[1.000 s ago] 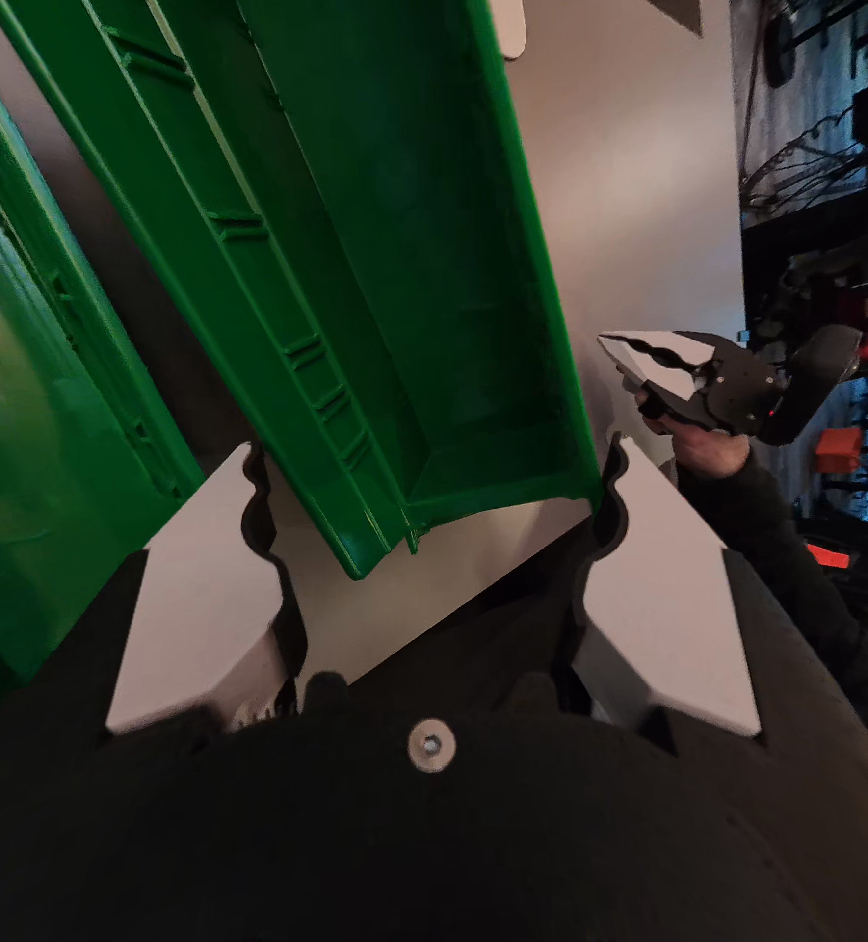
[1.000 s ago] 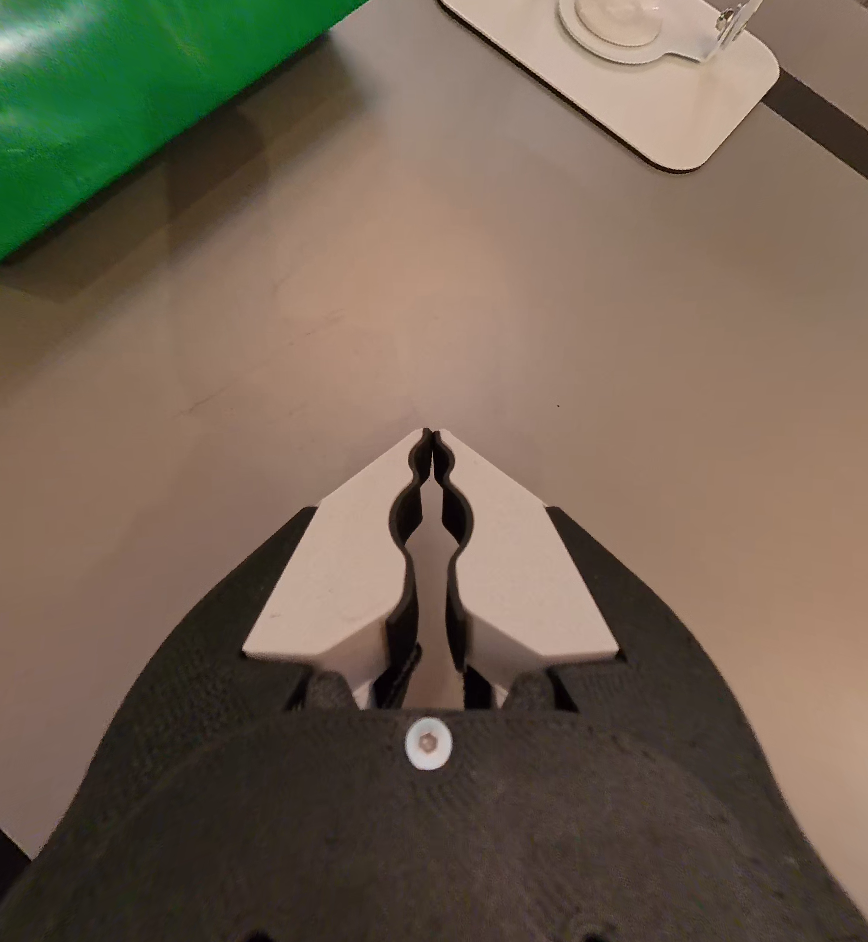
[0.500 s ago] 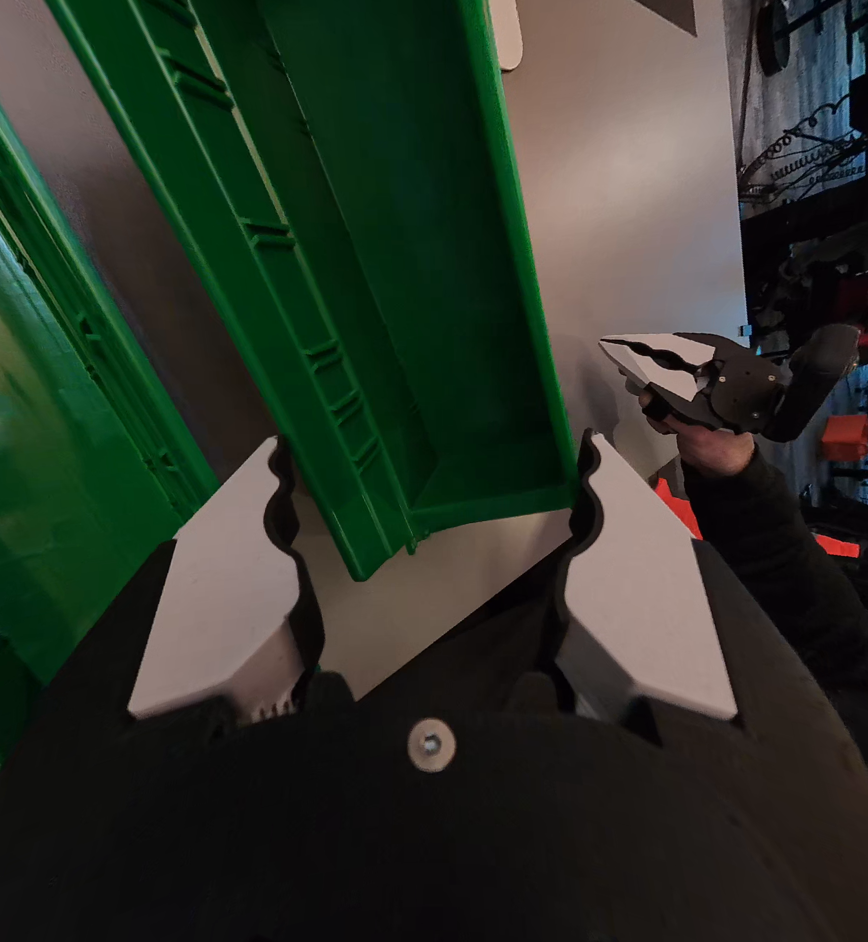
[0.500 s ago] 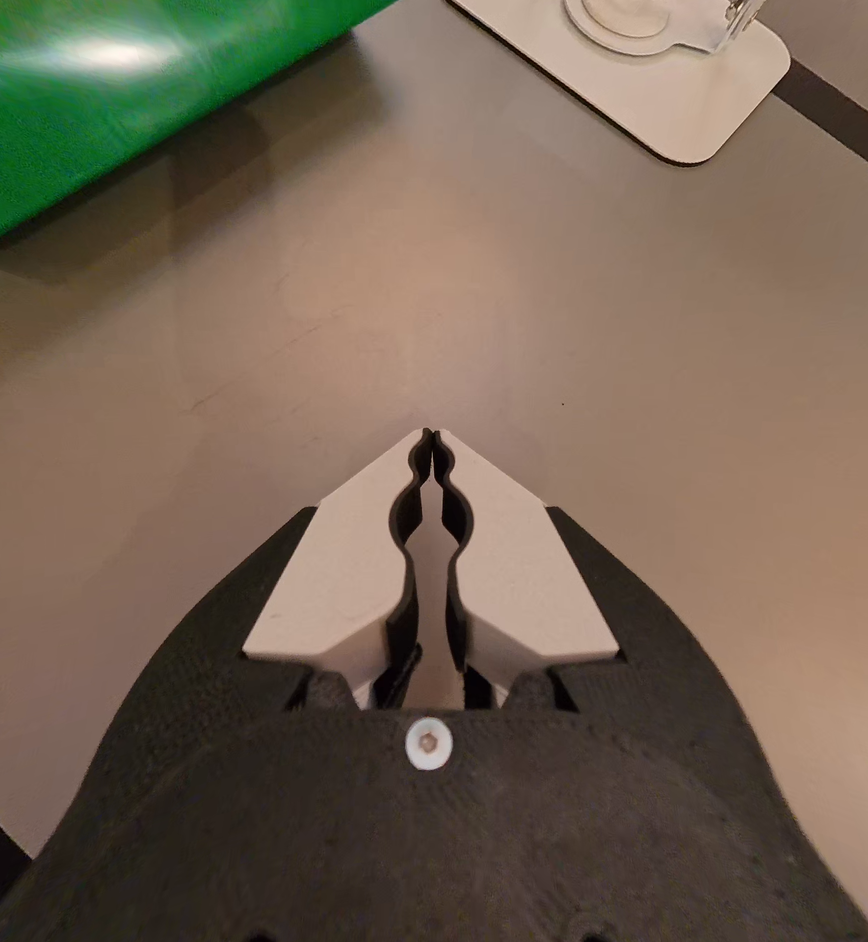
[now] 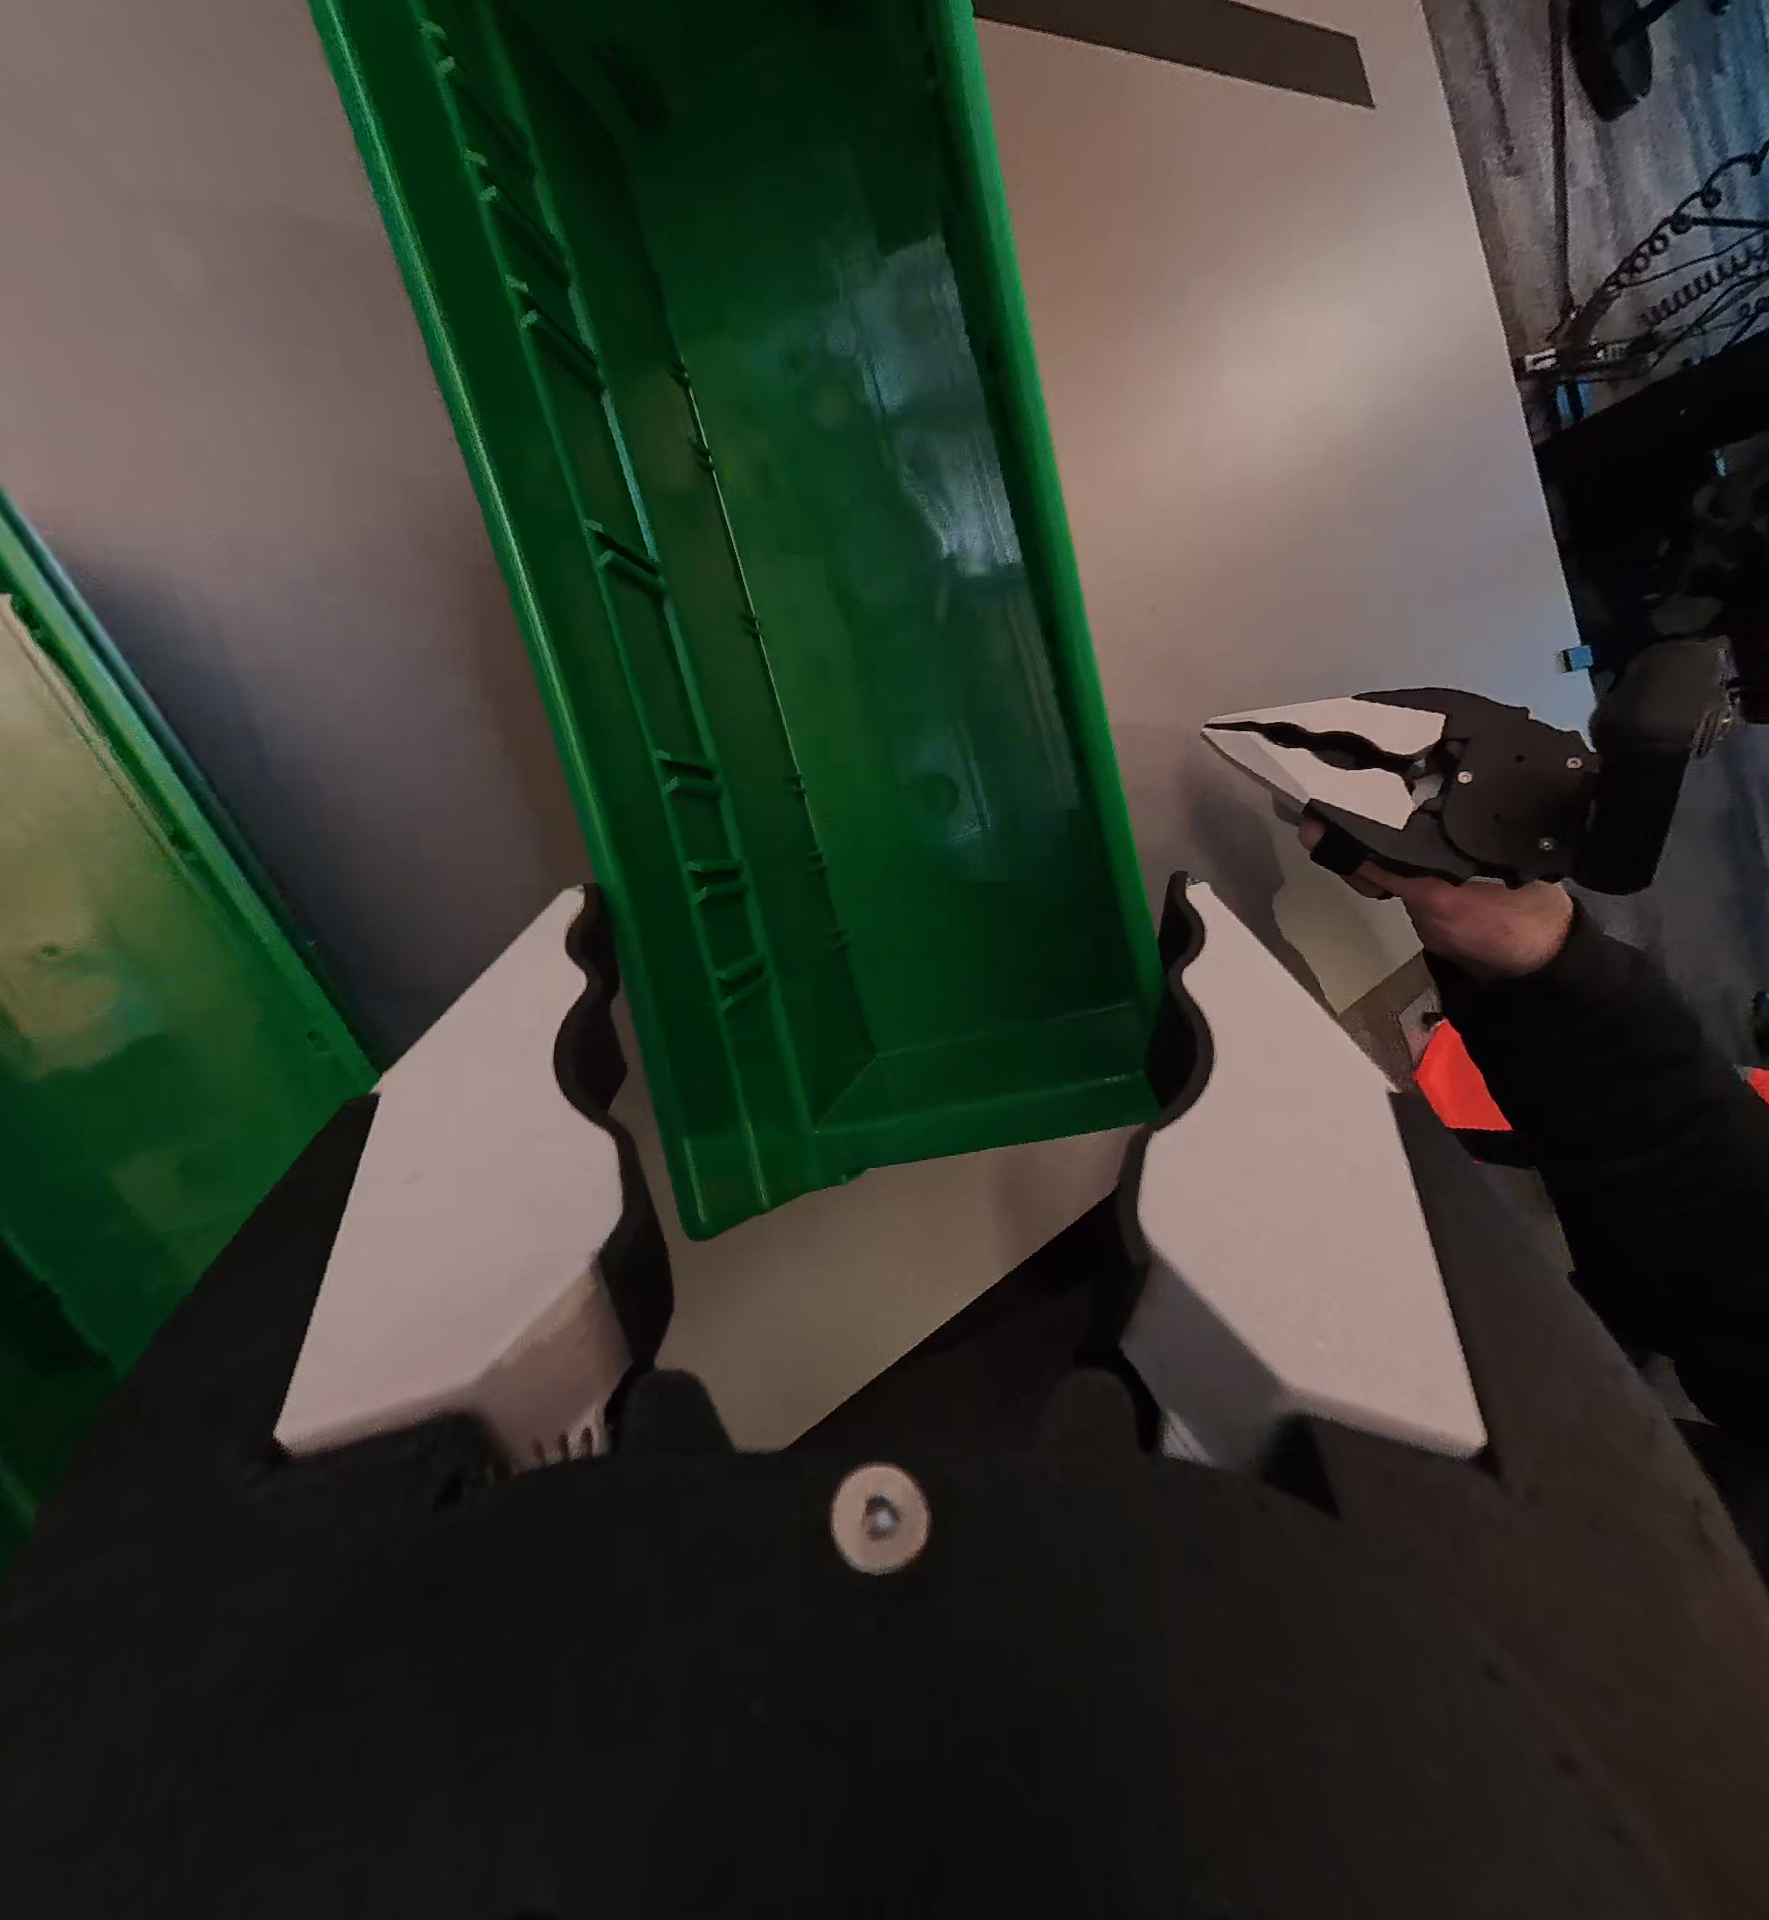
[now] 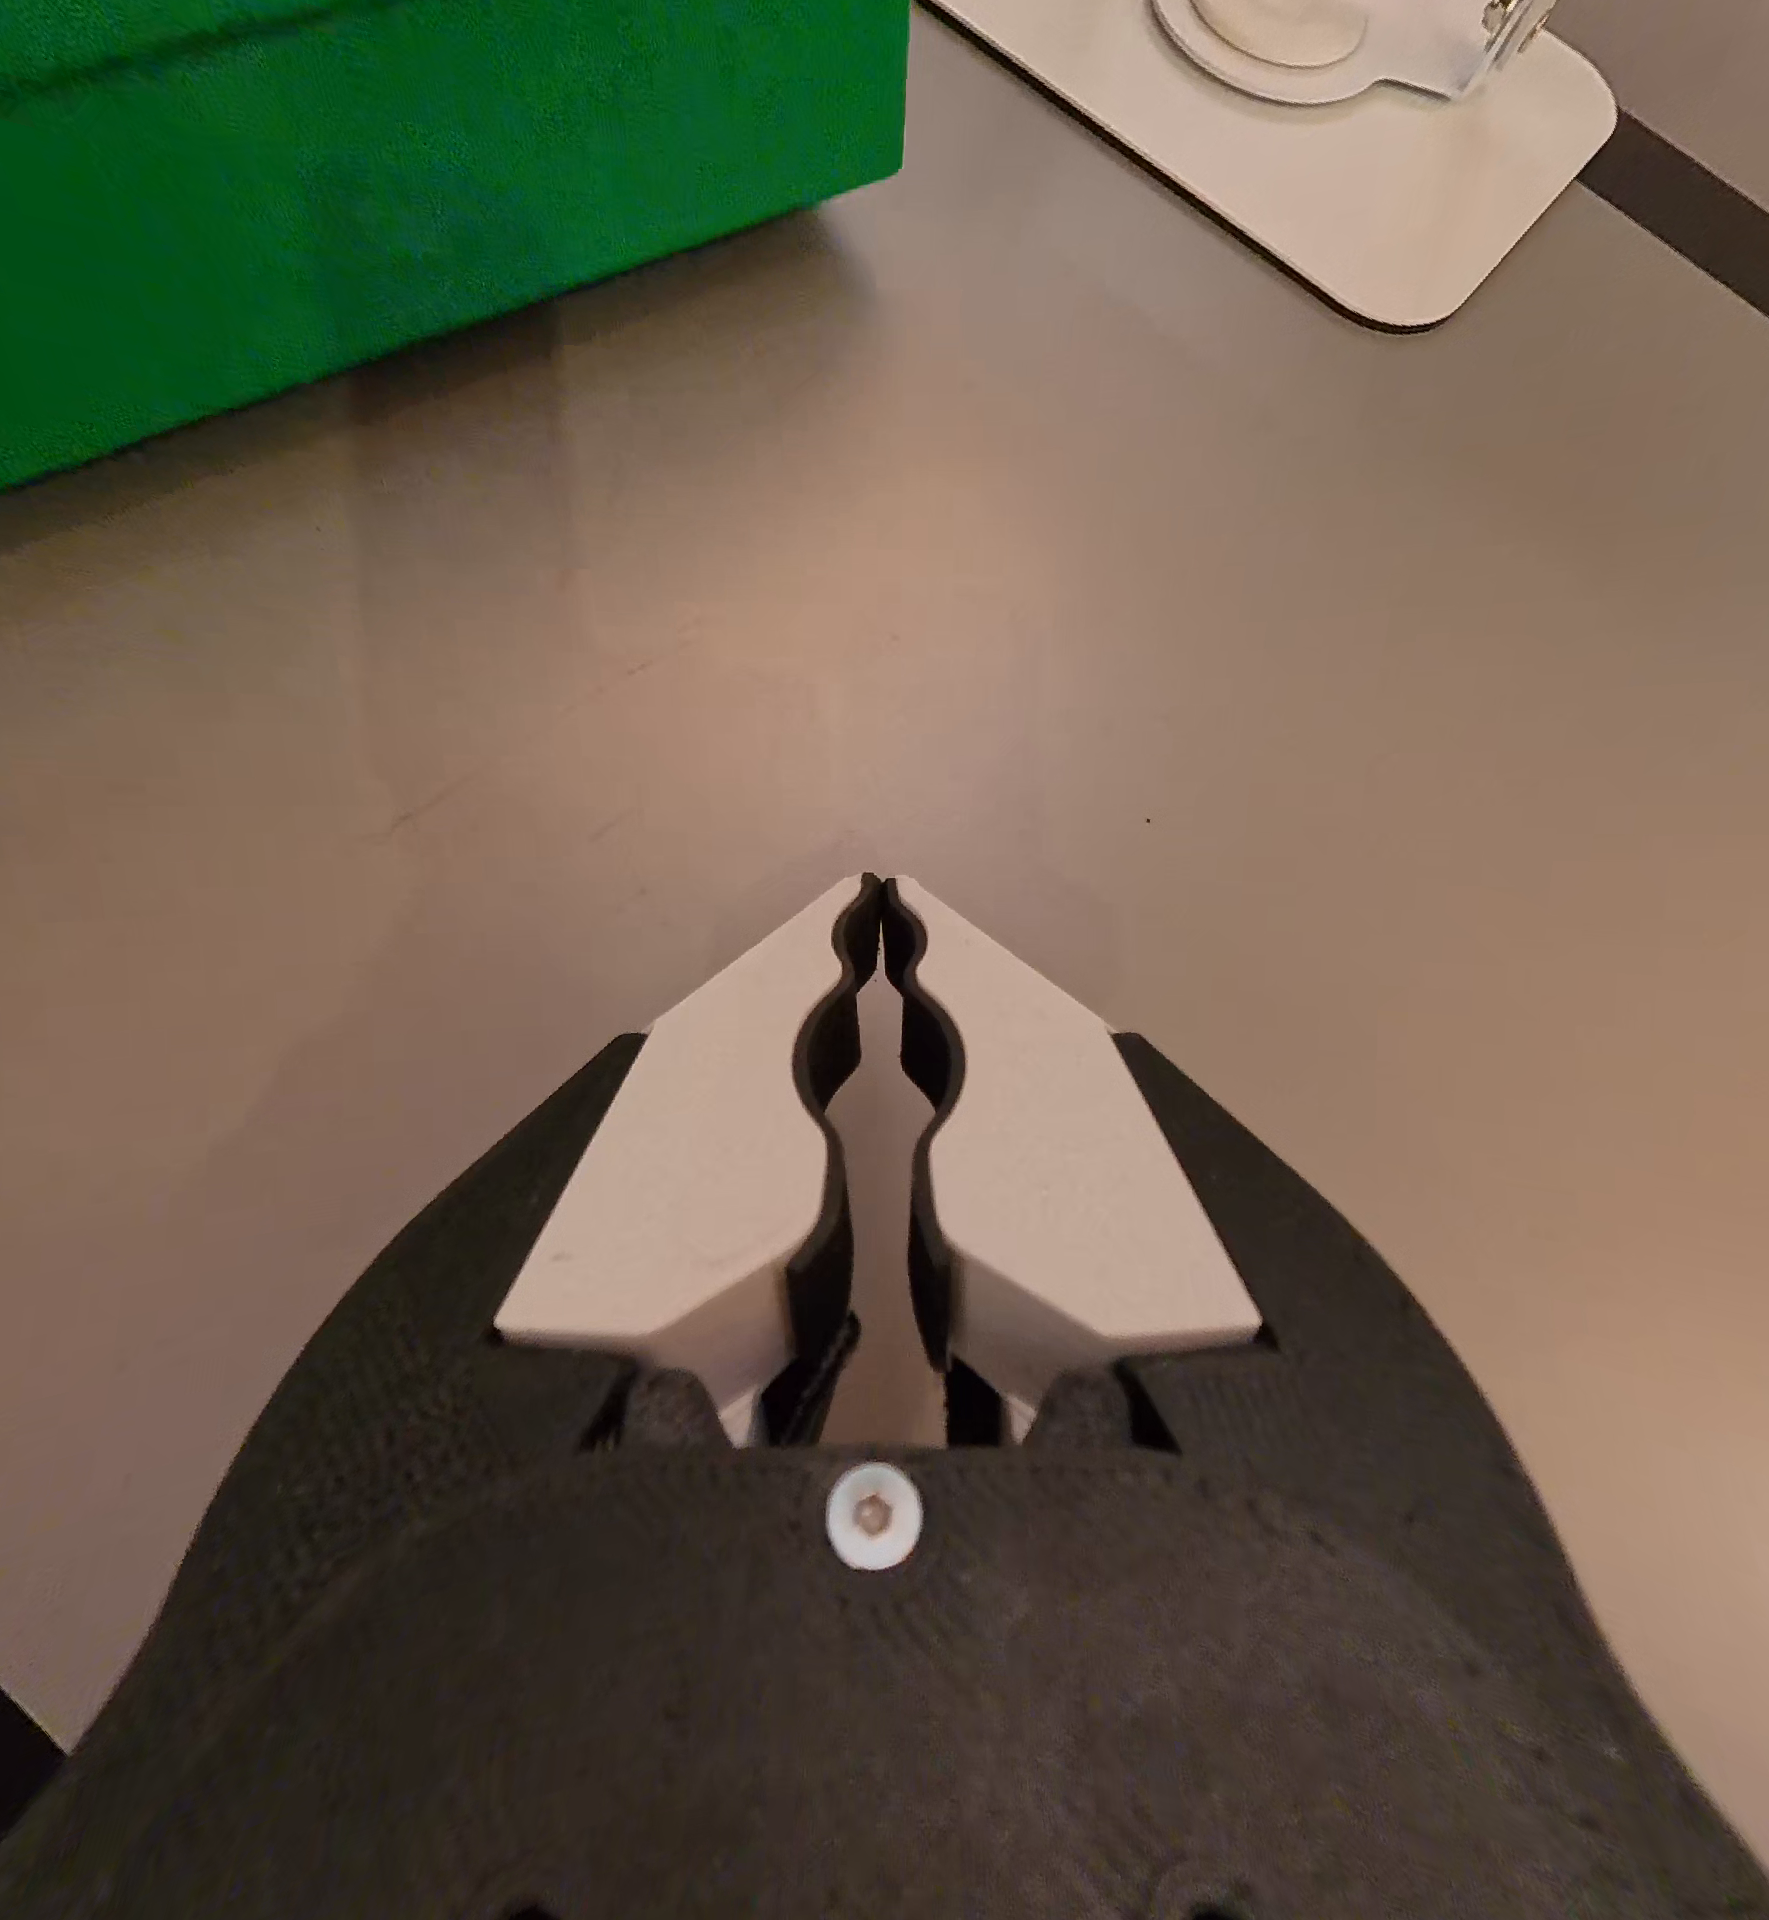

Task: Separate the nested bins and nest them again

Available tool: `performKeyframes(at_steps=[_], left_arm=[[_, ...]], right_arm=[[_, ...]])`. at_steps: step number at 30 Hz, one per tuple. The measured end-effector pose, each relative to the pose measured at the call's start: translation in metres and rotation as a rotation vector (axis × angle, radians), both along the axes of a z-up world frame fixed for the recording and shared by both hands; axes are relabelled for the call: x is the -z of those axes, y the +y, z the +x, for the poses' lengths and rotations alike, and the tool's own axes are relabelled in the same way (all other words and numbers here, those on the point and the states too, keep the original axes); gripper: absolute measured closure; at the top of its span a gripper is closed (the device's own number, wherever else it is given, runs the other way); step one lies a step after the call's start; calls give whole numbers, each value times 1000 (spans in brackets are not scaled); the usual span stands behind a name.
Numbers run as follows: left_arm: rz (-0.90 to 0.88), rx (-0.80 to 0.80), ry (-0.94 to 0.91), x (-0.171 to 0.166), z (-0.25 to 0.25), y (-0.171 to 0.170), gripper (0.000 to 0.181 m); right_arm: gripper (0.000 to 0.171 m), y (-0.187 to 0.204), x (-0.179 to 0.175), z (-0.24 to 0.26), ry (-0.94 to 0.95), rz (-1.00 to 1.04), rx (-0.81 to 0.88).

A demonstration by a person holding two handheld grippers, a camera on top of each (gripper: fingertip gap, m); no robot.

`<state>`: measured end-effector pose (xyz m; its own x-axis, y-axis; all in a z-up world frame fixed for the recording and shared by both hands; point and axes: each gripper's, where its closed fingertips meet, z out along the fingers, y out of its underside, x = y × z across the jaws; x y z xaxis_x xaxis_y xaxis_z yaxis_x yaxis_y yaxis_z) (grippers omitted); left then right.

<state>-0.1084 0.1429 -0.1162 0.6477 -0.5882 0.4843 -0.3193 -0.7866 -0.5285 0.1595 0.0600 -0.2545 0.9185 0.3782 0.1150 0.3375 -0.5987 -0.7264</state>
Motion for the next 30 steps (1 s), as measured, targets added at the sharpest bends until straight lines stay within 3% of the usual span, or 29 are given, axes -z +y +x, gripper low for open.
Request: performKeyframes(at_steps=[13, 19, 23, 30], left_arm=[[139, 20, -7, -36, 41, -4, 80], [240, 116, -21, -68, 109, -31, 79], [269, 173, 11, -52, 160, -50, 79], [226, 219, 112, 17, 214, -72, 79]], right_arm=[[171, 2, -2, 7, 9, 5, 20], [171, 6, -12, 35, 54, 30, 102], [171, 6, -27, 70, 98, 75, 206], [171, 3, -73, 133, 287, 261, 399]])
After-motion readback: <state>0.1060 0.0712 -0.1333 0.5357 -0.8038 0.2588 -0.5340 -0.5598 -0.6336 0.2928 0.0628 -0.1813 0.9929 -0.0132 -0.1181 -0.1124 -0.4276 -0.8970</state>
